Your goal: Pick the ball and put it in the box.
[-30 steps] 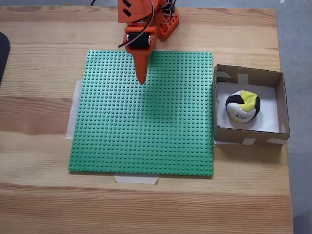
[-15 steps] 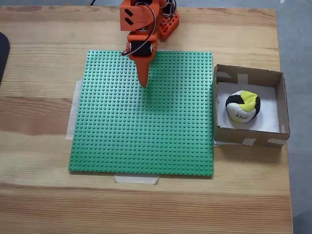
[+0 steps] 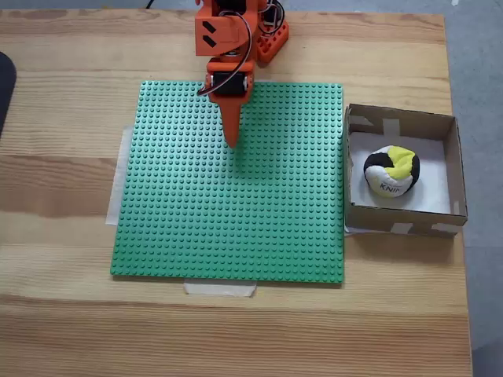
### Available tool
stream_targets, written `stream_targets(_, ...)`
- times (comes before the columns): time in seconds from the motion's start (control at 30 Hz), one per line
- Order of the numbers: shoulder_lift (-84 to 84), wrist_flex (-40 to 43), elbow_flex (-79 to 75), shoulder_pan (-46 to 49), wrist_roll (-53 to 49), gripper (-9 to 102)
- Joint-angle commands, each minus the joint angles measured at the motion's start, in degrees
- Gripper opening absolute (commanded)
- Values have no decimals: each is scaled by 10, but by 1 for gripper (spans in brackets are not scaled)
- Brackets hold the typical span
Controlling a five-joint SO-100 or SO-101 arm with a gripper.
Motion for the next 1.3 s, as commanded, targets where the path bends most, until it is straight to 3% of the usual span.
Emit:
stream_targets(0.0,5,-10,16,3,-4,-1)
stream_targets(1.27,5,0,46,16,-19,-1)
